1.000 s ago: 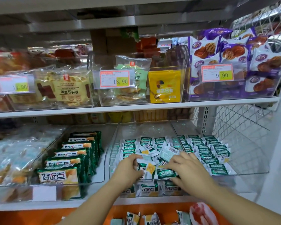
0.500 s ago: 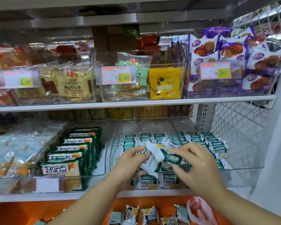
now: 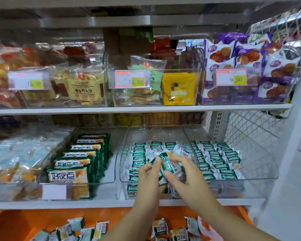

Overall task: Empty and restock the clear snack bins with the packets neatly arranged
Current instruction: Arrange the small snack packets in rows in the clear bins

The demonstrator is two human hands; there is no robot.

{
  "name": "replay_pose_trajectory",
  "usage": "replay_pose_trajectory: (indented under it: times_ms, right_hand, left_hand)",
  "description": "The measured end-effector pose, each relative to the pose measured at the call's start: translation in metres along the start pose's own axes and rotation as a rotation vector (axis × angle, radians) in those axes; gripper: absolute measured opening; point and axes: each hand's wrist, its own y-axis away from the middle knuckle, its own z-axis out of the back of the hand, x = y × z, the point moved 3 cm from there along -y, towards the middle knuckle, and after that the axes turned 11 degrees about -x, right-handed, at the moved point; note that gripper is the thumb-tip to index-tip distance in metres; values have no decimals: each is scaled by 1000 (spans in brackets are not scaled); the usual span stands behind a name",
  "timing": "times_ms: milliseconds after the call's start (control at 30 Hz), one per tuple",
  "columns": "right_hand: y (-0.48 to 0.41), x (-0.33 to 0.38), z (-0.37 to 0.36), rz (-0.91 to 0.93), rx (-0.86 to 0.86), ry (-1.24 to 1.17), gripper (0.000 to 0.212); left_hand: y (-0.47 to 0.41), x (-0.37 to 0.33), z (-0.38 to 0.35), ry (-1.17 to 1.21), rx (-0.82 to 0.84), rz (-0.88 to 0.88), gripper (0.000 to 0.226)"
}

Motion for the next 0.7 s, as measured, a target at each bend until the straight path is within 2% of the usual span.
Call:
replay_pose_trajectory:
  times_ms: [133,200,267,333,433,500,600,700]
  right_hand:
    - [7,1,-2,43,140,-29,36]
    - [2,-3,1,69,187,19,36]
    - [-17,-11,9,132,101,176,38]
    - [-44,-21,17,164,15,404,48]
    - [-81,-37,15,112,129,776,62]
    - [-94,-46,8,70,234,905,66]
    - [-99,-52,-3,55,304,988,68]
    - [-91,-44,-2,84,209,840,64]
  left_hand:
    - [-7,-2,10,-110,-1,-11,74]
    - [-11,-4,15,-124,-20,-17,66]
    - [-17,-5,20,-100,-33,-7,55]
    - [-24,-5,23,-33,-32,31,54]
    - [-31,-6,29,28,-40,69,54]
    - [-33,-8,33,37,-28,66,48]
    - [-34,-11,38,31,-8,54,40]
    - [-37,-14,44,22,-12,32,39]
